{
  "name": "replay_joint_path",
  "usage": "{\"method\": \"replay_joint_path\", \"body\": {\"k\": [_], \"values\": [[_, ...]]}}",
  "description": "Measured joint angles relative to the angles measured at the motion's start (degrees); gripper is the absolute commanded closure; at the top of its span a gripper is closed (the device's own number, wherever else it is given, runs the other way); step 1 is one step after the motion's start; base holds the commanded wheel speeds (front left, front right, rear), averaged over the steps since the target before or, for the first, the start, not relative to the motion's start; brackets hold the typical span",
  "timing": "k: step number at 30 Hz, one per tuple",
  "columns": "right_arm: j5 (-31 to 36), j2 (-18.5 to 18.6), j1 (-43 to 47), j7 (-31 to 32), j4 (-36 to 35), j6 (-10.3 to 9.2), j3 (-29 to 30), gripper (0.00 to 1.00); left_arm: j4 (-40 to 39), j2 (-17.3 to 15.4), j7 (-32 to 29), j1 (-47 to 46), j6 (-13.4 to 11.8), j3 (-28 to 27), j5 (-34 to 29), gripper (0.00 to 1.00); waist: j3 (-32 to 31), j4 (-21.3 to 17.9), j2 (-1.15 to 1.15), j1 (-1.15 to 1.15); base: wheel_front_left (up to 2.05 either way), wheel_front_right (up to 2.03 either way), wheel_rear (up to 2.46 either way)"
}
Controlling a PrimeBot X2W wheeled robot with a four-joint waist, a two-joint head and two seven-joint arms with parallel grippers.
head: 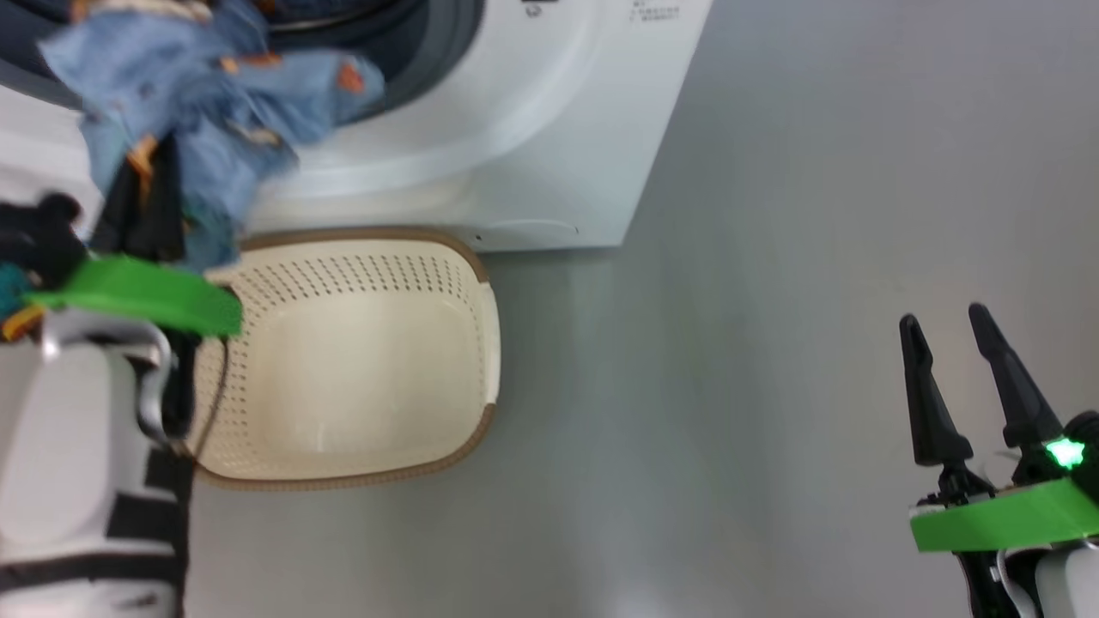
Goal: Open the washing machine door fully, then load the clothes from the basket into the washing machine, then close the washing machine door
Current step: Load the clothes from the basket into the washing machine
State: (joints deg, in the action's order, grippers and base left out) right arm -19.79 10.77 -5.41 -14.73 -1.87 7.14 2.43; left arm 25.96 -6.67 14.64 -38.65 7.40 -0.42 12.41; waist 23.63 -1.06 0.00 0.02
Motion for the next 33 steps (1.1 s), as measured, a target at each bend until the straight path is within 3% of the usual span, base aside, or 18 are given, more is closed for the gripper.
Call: {"method": "replay_joint_path", "body": {"k": [12, 20, 21, 22, 23, 33], "values": [[-0.46, -2.11, -4.58, 0.0, 0.1, 0.0, -1.81, 0.0, 17.63, -5.43, 0.0, -17.64, 0.0, -2.01, -2.8, 1.0, 8.19, -6.04, 0.0, 0.0, 0.0, 0.0, 0.0], [-0.56, -3.22, -5.49, 0.0, 0.24, 0.0, -2.15, 0.0, 19.28, -7.28, 0.0, -25.58, -0.65, -4.39, -4.21, 1.0, 10.89, -9.55, 0.0, -0.01, 0.0, 0.0, 0.0], [-0.56, -3.27, -5.5, 0.0, 0.25, 0.0, -2.25, 0.0, 18.59, -7.4, 0.0, -26.57, -0.67, -4.8, -4.23, 0.9, 11.19, -9.92, 0.0, -0.01, 0.0, 0.0, 0.0], [-0.56, -3.28, -5.5, 0.0, 0.25, 0.0, -2.33, 0.0, 17.72, -7.53, 0.0, -27.5, -0.67, -5.25, -4.25, 0.54, 11.5, -10.24, 0.0, -0.01, 0.0, 0.0, 0.0], [-0.57, -3.28, -5.51, 0.0, 0.25, 0.0, -2.4, 0.0, 16.79, -7.65, 0.01, -28.32, -0.68, -5.72, -4.44, 0.0, 11.81, -10.5, 0.0, -0.01, 0.0, 0.0, 0.0], [-0.58, -3.38, -6.88, 0.0, 0.38, 0.0, -3.2, 0.0, 15.88, -7.99, 0.07, -29.32, -1.16, -8.12, -5.8, 0.0, 13.01, -11.36, 0.0, -0.01, 0.0, 0.0, 0.0]]}}
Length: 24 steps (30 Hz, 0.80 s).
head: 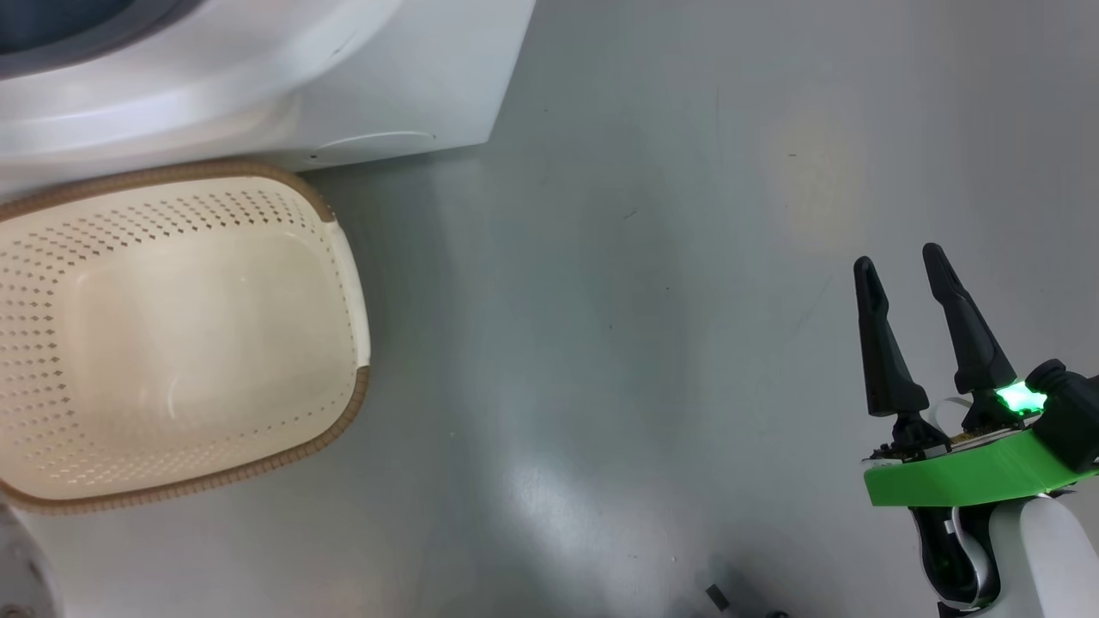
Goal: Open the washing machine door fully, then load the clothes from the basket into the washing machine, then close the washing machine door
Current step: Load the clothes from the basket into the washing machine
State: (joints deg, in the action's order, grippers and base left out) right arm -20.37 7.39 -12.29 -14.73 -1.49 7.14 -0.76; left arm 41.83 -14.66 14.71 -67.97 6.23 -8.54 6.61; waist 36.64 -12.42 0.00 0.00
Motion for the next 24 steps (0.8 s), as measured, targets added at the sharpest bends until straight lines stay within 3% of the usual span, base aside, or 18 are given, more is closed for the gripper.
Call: {"method": "replay_joint_path", "body": {"k": [11, 24], "values": [[0.01, 0.36, 0.01, 0.0, 0.11, 0.0, 0.04, 0.0, -0.56, 3.82, 0.0, 5.52, 0.18, -2.09, -0.31, 0.0, -1.66, 1.43, 0.0, 0.0, 0.0, 0.0, 0.0], [0.12, 3.02, 1.08, 0.0, 0.99, 0.0, 0.16, 0.0, -5.87, 9.09, -0.01, 20.91, 0.68, -2.96, -1.79, 0.0, -7.42, 4.08, 0.0, -0.01, 0.0, 0.0, 0.0]]}}
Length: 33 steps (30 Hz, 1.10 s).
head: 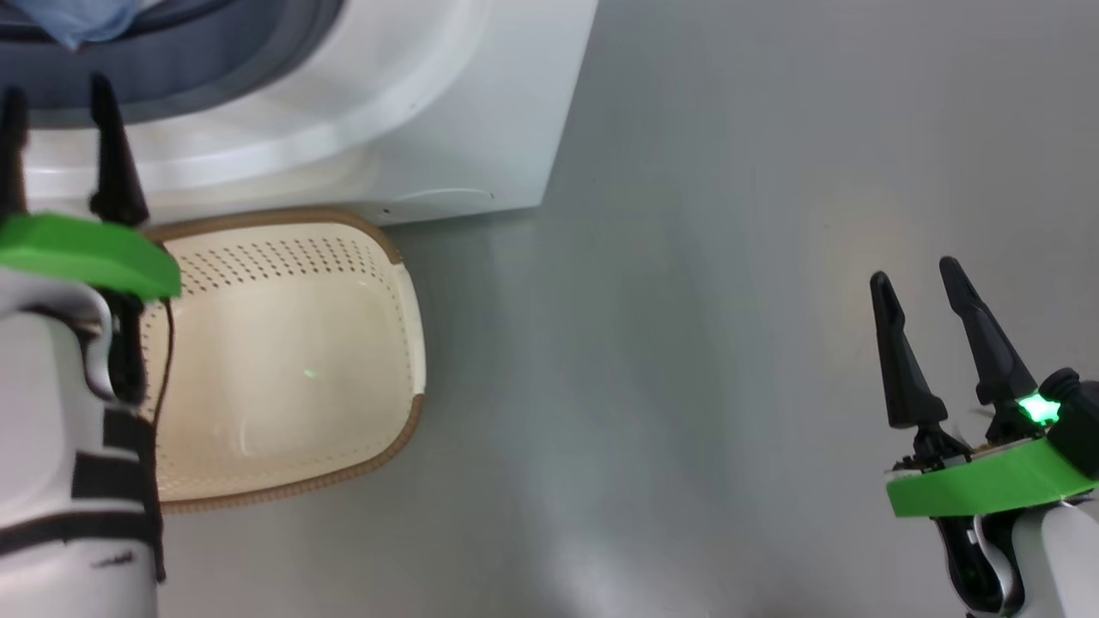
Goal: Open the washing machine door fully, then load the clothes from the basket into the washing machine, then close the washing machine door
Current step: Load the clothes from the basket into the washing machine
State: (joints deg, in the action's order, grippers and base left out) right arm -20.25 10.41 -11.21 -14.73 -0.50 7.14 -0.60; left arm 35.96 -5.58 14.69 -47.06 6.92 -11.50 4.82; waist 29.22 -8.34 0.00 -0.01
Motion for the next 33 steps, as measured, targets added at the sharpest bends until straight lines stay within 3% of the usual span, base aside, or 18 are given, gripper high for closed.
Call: {"method": "replay_joint_path", "body": {"k": [13, 33], "values": [[0.08, 2.53, 5.47, 0.0, 1.33, 0.0, 0.94, 0.0, -6.95, 3.21, 0.0, 15.66, 0.43, 0.53, 0.32, 0.0, -8.19, 3.97, 0.0, 0.0, 0.0, 0.0, 0.0], [0.09, 2.77, 12.61, 0.0, 2.5, 0.0, 1.53, 0.0, -14.48, 3.89, -0.01, 33.48, 0.43, 2.36, 1.1, 0.0, -18.65, 7.33, 0.0, 0.0, 0.0, 0.0, 0.0]]}}
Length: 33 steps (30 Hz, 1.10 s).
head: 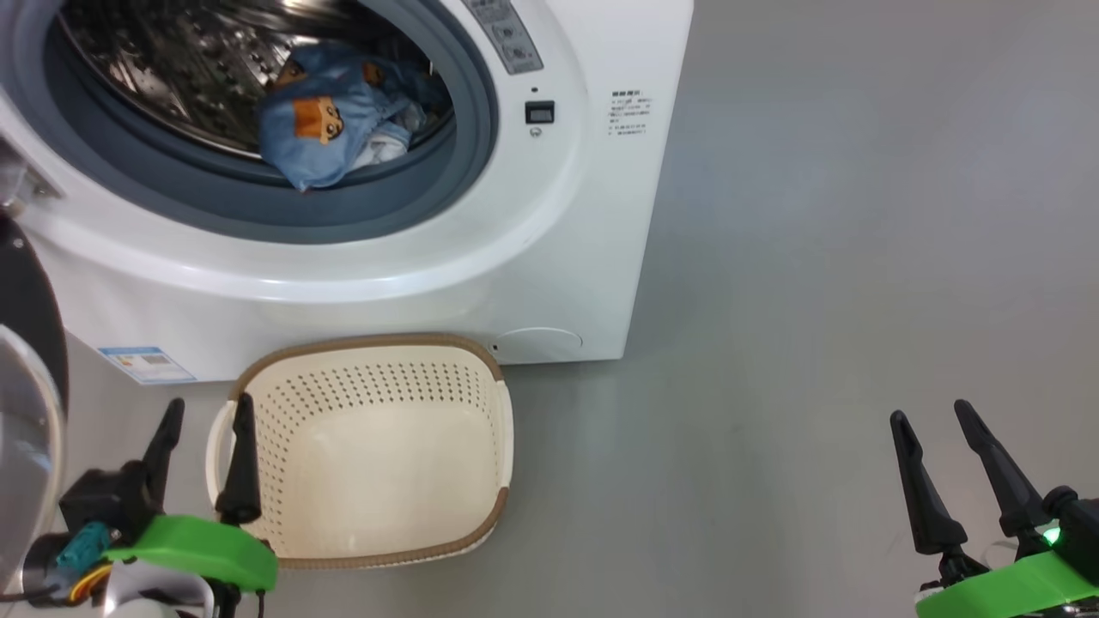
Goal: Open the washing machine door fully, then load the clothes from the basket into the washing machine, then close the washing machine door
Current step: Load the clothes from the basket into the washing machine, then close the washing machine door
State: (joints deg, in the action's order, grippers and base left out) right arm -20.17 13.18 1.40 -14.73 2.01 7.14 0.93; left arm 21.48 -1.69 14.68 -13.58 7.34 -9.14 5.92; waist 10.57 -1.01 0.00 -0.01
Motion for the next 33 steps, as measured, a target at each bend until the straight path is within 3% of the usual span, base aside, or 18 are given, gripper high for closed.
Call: {"method": "replay_joint_path", "body": {"k": [17, 33], "values": [[0.01, -0.3, 4.32, 0.0, 0.04, 0.0, 0.85, 0.0, -7.16, -0.12, -0.03, 11.93, -0.02, -0.94, 1.43, 0.0, -5.24, 1.15, 0.0, 0.0, 0.0, 0.0, 0.0], [0.01, -0.54, 4.69, 0.0, 0.03, 0.0, 1.42, 0.0, -8.51, -0.13, -0.04, 12.5, -0.63, -0.35, 2.49, 0.0, -5.35, 1.48, 0.0, 0.0, 0.0, 0.0, 0.0]]}}
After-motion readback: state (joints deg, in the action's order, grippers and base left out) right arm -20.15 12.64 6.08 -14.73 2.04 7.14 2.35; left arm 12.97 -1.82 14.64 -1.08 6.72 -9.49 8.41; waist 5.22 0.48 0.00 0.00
